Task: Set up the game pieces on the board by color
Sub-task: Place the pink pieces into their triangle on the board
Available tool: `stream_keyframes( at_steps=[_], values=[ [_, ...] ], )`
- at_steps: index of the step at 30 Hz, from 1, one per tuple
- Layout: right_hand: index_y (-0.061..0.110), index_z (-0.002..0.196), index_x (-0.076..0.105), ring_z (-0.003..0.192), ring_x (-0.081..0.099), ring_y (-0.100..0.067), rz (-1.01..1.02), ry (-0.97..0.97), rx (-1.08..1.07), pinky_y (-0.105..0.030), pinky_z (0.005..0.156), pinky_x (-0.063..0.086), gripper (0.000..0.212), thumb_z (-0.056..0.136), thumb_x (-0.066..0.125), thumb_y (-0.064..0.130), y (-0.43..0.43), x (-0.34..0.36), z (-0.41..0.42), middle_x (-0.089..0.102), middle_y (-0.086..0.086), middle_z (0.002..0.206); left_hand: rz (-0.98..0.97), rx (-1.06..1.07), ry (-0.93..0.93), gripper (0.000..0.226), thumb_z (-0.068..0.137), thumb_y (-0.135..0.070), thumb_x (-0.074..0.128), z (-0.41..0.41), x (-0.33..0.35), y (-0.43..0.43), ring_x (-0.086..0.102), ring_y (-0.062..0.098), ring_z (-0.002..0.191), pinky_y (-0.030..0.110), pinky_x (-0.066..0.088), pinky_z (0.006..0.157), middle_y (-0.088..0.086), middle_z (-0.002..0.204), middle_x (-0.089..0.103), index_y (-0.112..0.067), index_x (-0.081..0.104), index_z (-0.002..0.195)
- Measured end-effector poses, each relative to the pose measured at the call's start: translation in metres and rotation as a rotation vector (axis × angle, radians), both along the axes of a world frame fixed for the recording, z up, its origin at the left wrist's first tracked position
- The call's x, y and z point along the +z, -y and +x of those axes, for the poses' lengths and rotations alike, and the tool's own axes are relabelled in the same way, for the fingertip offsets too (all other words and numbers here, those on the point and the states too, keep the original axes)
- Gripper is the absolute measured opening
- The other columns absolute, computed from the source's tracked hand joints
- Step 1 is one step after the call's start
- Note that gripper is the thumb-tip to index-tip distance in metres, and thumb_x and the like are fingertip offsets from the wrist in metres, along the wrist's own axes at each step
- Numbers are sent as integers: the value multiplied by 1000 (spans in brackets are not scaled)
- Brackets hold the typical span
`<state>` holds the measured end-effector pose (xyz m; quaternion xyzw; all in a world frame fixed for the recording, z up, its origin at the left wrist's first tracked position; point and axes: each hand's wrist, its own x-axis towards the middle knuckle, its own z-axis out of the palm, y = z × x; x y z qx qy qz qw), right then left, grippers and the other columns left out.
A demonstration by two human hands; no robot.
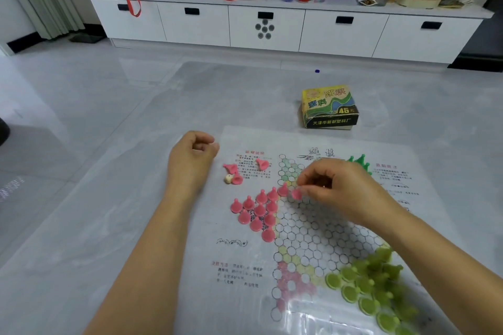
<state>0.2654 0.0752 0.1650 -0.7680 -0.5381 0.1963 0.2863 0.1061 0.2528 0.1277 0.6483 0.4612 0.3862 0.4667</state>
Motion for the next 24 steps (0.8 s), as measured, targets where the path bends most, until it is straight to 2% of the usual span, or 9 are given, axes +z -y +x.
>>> stream_keyframes(
  at_steps=[4,6,9,12,15,18,21,24],
  values=[
    [24,81,66,76,59,-1,-69,62,52,-21,73,51,4,78,69,26,2,-8,-5,65,13,84,32,-49,-183,6,81,-11,61,1,-6,1,47,11,63,21,36,62,-4,72,54,-18,62,82],
    [22,85,66,75,58,-1,-84,66,61,-20,71,50,8,79,69,26,1,-10,-6,64,12,84,104,-83,-283,7,82,-13,61,1,-6,2,50,13,71,21,36,65,-1,82,57,-15,65,87],
    [23,88,64,70,55,2,-124,62,48,-13,65,44,12,78,70,26,1,-12,-5,60,16,77,68,-139,-284,6,82,-13,62,-1,-5,2,52,12,71,20,37,64,1,83,60,-15,67,84],
    [23,85,64,73,58,-3,-173,109,25,-22,69,49,9,78,69,25,1,-14,-4,64,11,80,9,-210,-285,5,81,-13,65,-3,-2,2,53,11,67,20,42,64,-1,76,63,-16,69,83],
    [23,82,65,73,58,-5,-180,136,9,-22,68,49,5,79,69,24,-1,-15,-6,64,11,79,-6,-252,-303,6,80,-12,66,-3,1,4,53,9,64,21,43,63,-7,73,60,-14,71,85],
    [23,84,66,76,60,-8,-194,148,9,-28,71,52,7,78,69,26,-5,-15,-9,65,10,81,1,-253,-317,9,82,-14,64,-4,0,4,55,8,68,21,43,65,-5,81,61,-13,72,87],
    [20,86,66,79,61,-11,-203,128,5,-33,76,52,10,78,69,27,-10,-14,-12,67,6,84,-31,-240,-299,8,83,-15,63,-4,-1,3,58,15,79,29,47,75,5,95,65,-17,71,85],
    [20,84,65,80,61,-12,-212,114,2,-35,77,52,11,78,69,27,-13,-13,-14,67,5,84,-31,-241,-299,8,84,-16,63,-4,-1,3,58,16,83,26,45,73,7,101,65,-18,70,85]
  ],
)
